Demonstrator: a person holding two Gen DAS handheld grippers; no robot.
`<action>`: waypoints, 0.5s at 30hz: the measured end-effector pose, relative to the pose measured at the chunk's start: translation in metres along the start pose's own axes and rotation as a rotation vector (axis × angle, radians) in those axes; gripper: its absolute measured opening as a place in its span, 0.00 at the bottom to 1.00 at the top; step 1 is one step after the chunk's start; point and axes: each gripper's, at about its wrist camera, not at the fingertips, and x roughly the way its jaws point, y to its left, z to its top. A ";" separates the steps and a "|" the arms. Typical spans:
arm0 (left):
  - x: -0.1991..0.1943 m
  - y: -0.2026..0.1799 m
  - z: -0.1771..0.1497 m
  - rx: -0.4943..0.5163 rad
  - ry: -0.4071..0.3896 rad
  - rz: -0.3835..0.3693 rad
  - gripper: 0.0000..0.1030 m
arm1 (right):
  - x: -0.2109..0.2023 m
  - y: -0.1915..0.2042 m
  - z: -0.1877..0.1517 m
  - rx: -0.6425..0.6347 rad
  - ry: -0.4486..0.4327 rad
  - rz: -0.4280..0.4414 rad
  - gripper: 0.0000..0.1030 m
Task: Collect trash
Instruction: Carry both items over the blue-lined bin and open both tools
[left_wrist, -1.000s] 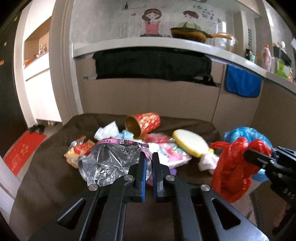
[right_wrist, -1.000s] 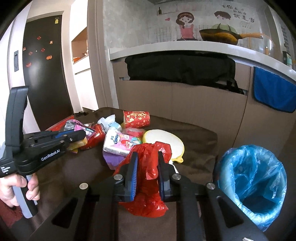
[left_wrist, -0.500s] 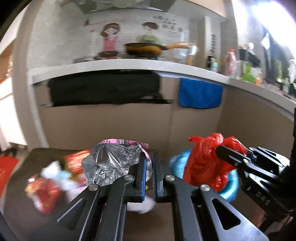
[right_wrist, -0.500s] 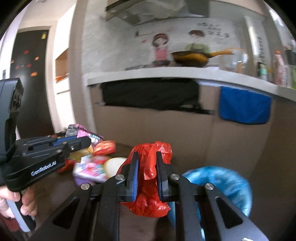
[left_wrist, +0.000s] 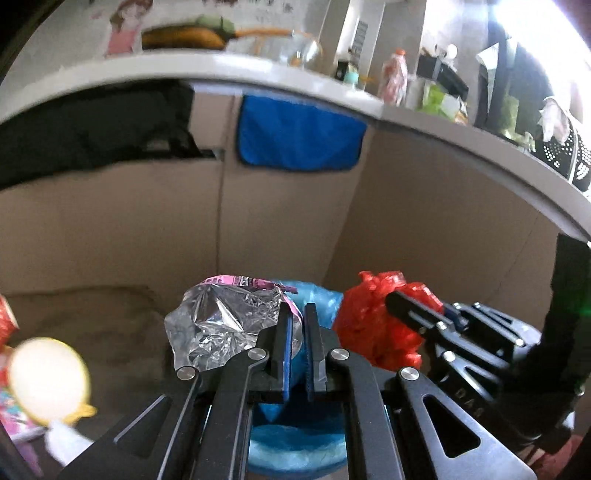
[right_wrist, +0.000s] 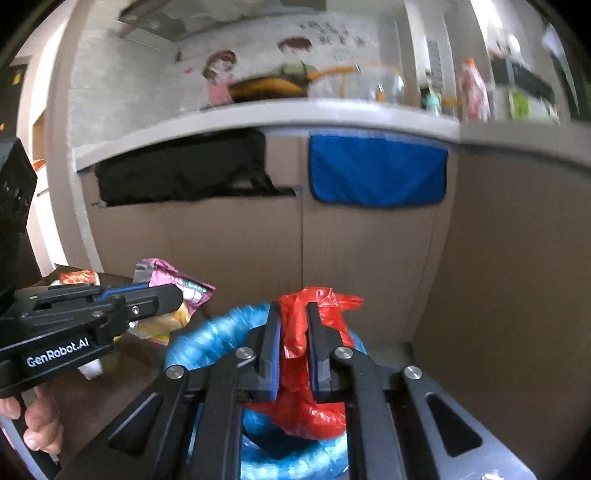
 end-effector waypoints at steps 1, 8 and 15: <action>0.010 0.000 -0.002 -0.009 0.021 -0.009 0.05 | 0.007 -0.004 -0.005 0.013 0.016 0.006 0.10; 0.063 0.009 -0.019 -0.025 0.162 -0.038 0.08 | 0.047 -0.011 -0.032 0.036 0.095 0.072 0.16; 0.069 0.026 -0.023 -0.064 0.177 -0.034 0.24 | 0.064 -0.010 -0.040 0.049 0.123 0.084 0.42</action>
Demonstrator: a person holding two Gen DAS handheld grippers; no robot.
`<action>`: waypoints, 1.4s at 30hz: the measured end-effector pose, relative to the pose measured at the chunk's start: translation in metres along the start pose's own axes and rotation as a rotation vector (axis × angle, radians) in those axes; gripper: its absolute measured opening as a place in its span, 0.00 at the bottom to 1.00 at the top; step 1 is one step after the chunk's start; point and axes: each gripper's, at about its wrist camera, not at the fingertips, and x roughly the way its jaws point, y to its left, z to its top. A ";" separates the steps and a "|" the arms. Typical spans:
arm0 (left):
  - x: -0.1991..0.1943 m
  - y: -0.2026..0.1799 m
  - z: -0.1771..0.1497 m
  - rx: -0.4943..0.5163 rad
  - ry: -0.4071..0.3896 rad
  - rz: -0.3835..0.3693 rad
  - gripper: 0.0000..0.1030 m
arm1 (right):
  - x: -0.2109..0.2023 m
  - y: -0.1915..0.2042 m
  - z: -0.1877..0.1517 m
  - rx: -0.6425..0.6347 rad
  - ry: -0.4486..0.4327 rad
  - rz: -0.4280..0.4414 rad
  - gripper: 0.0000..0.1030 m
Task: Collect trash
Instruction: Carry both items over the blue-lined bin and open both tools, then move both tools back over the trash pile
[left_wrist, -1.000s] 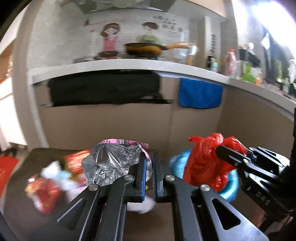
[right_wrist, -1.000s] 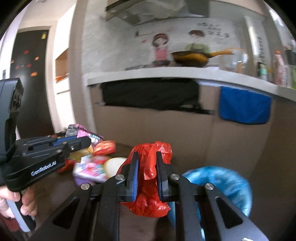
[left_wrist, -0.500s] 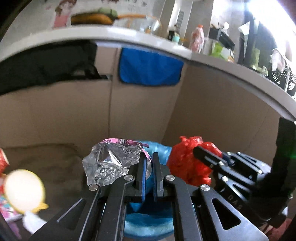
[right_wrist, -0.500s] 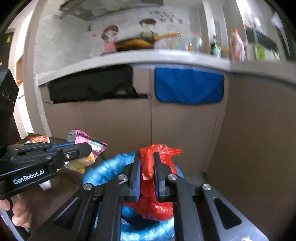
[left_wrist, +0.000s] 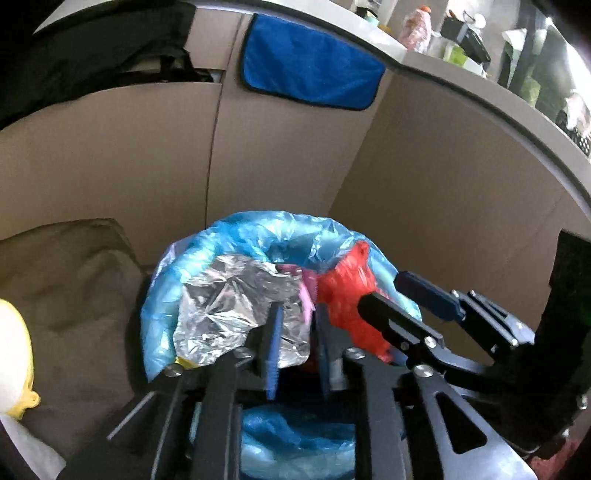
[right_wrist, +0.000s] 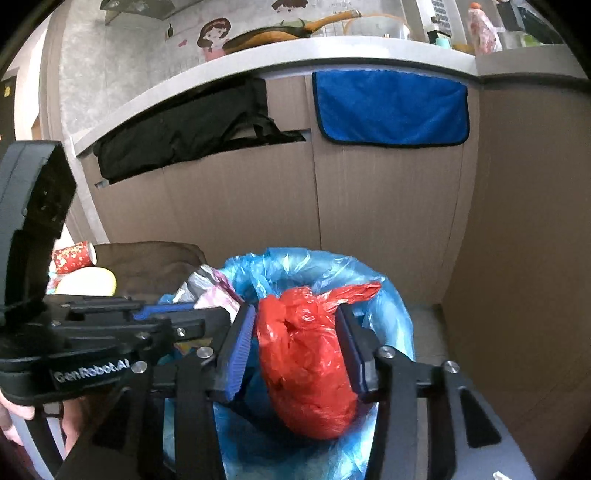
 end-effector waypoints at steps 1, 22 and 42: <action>-0.003 0.003 -0.001 -0.013 -0.003 -0.001 0.26 | 0.002 0.000 0.000 0.001 0.006 -0.003 0.42; -0.082 0.025 -0.018 -0.053 -0.088 0.101 0.46 | -0.041 0.026 0.000 -0.031 -0.016 -0.052 0.42; -0.255 0.194 -0.123 -0.269 -0.272 0.542 0.76 | -0.002 0.232 -0.023 -0.283 0.099 0.312 0.41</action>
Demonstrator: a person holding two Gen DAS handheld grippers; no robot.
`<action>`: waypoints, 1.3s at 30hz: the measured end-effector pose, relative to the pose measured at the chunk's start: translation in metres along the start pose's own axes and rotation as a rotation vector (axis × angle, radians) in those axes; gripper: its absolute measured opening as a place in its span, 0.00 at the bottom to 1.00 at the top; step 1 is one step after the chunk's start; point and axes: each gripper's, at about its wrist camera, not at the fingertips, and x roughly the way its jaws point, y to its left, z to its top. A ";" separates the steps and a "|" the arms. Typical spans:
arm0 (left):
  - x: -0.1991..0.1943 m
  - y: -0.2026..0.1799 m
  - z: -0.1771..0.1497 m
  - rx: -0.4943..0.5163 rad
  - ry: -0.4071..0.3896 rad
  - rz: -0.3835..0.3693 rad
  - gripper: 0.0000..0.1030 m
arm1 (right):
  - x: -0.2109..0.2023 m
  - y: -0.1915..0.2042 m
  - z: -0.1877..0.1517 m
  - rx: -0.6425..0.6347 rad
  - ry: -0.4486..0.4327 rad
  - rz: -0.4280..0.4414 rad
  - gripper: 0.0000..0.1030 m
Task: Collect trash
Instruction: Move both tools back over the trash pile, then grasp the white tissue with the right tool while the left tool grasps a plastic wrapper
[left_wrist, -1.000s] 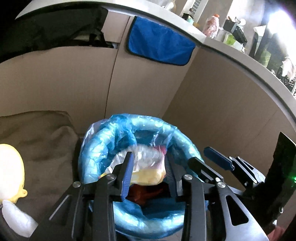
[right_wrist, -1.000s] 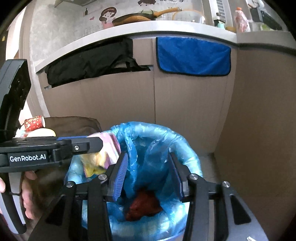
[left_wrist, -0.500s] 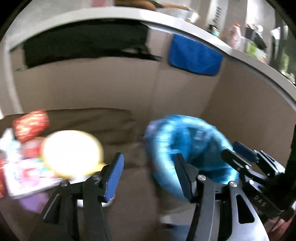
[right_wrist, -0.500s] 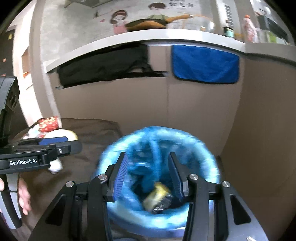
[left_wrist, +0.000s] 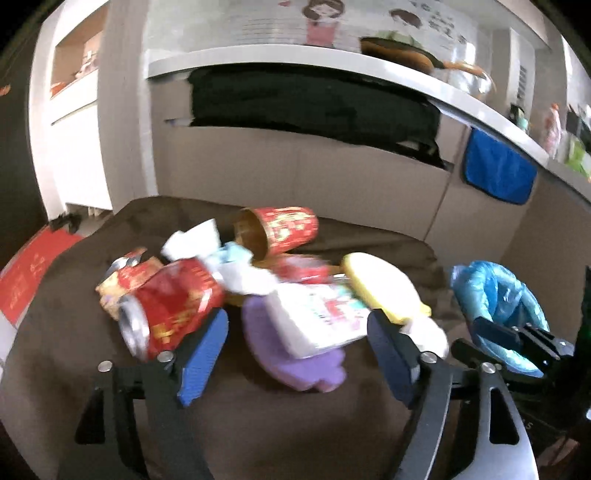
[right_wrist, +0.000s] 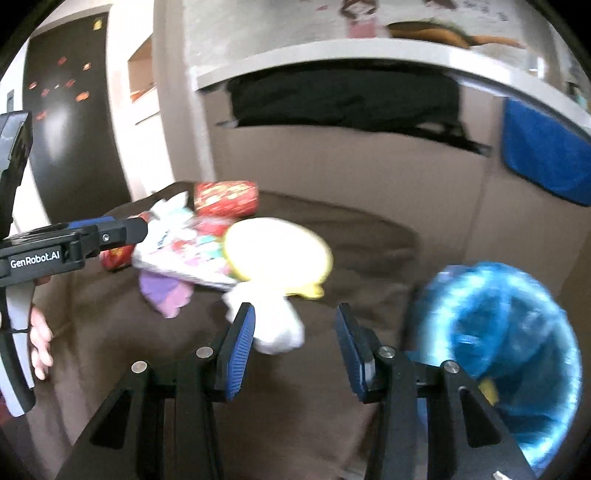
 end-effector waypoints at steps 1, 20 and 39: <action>0.000 0.005 -0.002 -0.010 -0.007 -0.007 0.76 | 0.006 0.008 0.001 -0.012 0.013 0.012 0.41; 0.016 0.019 -0.011 -0.048 0.066 -0.077 0.71 | 0.043 0.031 0.012 -0.118 0.086 -0.034 0.08; 0.063 -0.018 0.002 -0.145 0.073 -0.061 0.30 | 0.013 -0.002 -0.005 -0.006 0.020 -0.077 0.08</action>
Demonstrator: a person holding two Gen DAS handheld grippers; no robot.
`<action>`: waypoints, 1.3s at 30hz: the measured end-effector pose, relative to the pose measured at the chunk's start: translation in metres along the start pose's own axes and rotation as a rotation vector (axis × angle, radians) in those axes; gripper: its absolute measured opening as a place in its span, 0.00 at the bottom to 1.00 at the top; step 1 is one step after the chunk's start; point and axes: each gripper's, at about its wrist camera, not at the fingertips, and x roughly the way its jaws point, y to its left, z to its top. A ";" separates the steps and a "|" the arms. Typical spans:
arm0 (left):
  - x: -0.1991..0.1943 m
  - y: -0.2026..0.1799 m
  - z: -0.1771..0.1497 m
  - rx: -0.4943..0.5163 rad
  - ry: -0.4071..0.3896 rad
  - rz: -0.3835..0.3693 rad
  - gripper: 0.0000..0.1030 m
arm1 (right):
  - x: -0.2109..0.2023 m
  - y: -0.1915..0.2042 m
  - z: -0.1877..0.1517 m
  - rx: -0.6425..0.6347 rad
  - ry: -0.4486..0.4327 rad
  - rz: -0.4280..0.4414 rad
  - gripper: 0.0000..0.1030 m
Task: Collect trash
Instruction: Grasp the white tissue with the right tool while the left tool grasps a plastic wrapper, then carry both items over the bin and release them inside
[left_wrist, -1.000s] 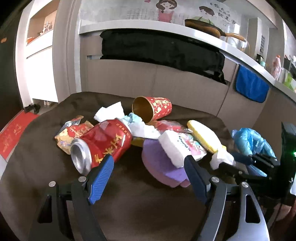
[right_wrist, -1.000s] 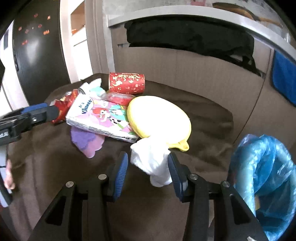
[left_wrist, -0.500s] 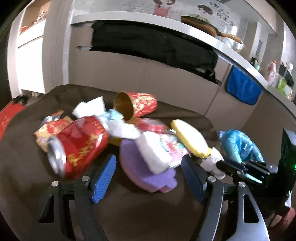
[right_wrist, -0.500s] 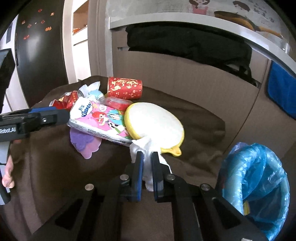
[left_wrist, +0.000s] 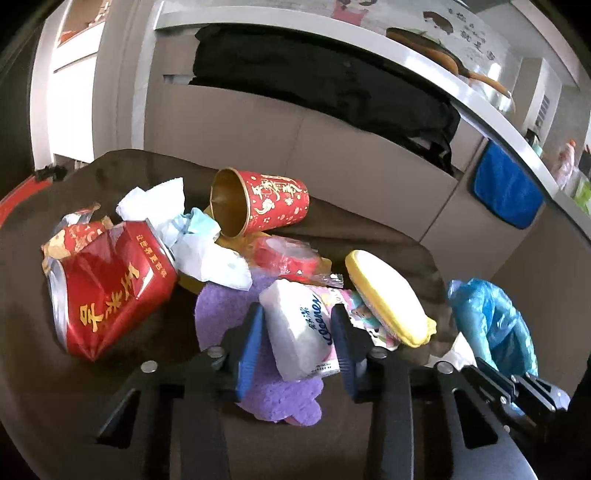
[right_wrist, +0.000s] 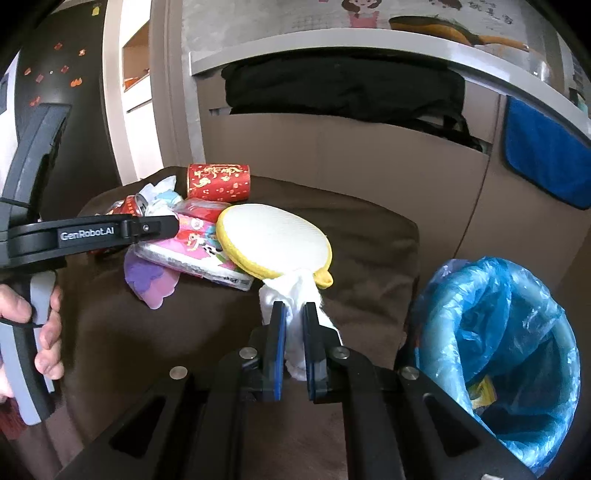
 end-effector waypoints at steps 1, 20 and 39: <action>-0.002 -0.001 -0.001 0.000 -0.011 0.005 0.28 | -0.001 -0.001 0.000 0.004 -0.003 -0.001 0.08; -0.063 -0.030 0.007 0.213 -0.160 0.054 0.16 | -0.023 0.002 0.008 0.020 -0.056 0.020 0.08; -0.101 -0.069 0.009 0.309 -0.213 0.012 0.16 | -0.051 -0.004 0.019 0.031 -0.112 0.003 0.08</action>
